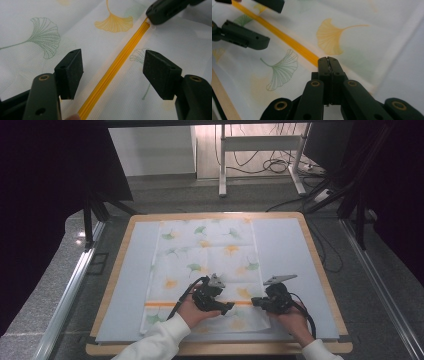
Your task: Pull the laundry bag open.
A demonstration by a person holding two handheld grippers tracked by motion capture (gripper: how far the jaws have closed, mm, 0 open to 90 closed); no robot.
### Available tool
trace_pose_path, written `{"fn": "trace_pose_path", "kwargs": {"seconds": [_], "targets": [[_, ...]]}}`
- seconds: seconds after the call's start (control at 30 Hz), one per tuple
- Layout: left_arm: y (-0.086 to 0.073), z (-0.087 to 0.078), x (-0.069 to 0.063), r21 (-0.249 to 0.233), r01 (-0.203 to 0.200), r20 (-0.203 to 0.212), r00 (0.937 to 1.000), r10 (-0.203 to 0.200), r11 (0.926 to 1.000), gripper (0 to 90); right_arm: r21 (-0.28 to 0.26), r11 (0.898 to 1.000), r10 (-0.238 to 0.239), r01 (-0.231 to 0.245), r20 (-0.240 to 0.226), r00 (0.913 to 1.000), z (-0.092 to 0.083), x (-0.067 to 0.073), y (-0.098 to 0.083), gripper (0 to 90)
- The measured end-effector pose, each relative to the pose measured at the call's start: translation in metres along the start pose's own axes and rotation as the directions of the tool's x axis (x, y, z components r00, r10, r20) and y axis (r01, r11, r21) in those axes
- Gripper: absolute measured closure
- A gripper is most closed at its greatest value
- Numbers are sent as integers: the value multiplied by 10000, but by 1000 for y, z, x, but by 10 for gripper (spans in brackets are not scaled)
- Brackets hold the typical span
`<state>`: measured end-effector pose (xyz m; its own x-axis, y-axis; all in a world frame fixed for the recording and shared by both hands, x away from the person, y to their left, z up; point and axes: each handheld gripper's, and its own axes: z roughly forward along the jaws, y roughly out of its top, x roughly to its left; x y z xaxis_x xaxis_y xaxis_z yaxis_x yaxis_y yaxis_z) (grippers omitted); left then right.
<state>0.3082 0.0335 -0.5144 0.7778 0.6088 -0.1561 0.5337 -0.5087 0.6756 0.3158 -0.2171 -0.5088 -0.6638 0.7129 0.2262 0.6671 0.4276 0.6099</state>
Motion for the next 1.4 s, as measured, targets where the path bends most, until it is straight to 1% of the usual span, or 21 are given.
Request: {"fn": "trace_pose_path", "kwargs": {"seconds": [0.07, 0.2, 0.37, 0.47, 0.57, 0.73, 0.83, 0.9, 0.97, 1.0, 1.07, 1.17, 1.23, 1.3, 1.4], "targets": [[0, 0, 0, 39, 0, -7, 10000, 0, 10000, 327, -130, 9998, 125, -123, 114, 9999, -5, -5, -1, 895], [0, 0, 0, 17, -34, -1, 10000, 34, 10000, 326, -153, 9996, 260, -256, 278, 9993, -10, -11, -5, 895], [0, 0, 0, 14, -40, 4, 10000, 40, 10000, 326, -82, 9998, 183, -180, 361, 9992, -12, -12, -7, 895], [0, -1, -1, -18, -44, 11, 10000, 44, 10000, 326, -45, 9997, 249, -248, 403, 9989, -11, -13, -7, 895], [1, -1, -1, -39, -31, 9, 10000, 31, 10000, 326, 53, 9998, 200, -202, 304, 9993, -9, -12, -7, 895], [1, -1, -1, -35, -36, 14, 10000, 36, 10000, 326, 178, 9998, -77, 74, 160, 9998, -5, -6, -6, 895], [1, 0, -2, 1, -57, 15, 10000, 57, 10000, 326, 118, 9999, -50, 47, 194, 9998, -6, -7, -5, 895], [3, 2, -4, -58, -71, 38, 10000, 71, 10000, 326, 63, 10000, 27, -29, 294, 9996, -6, -10, -4, 895], [5, 4, -7, -33, -115, 104, 9999, 115, 9999, 327, 37, 10000, 45, -46, 374, 9993, -6, -14, -1, 895], [7, 5, -9, 26, -198, 126, 9997, 198, 9998, 330, 38, 10000, 90, -91, 414, 9991, -6, -16, 0, 895], [10, 8, -13, 18, -215, 262, 9994, 214, 9998, 343, 75, 9998, 154, -158, 487, 9987, -4, -19, 2, 896], [16, 13, -18, 110, -215, 496, 9986, 209, 9997, 393, 84, 9999, 141, -147, 625, 9979, -4, -23, 4, 895], [19, 17, -22, 211, -270, 557, 9981, 258, 9994, 417, 121, 9998, 175, -183, 648, 9977, -4, -24, 4, 896], [22, 21, -24, 296, -267, 765, 9968, 243, 9992, 455, 153, 9997, 156, -167, 654, 9977, -4, -25, 4, 896], [28, 28, -27, 359, -261, 944, 9953, 226, 9990, 491, 158, 9998, 139, -151, 684, 9976, -4, -26, 4, 896]]}}
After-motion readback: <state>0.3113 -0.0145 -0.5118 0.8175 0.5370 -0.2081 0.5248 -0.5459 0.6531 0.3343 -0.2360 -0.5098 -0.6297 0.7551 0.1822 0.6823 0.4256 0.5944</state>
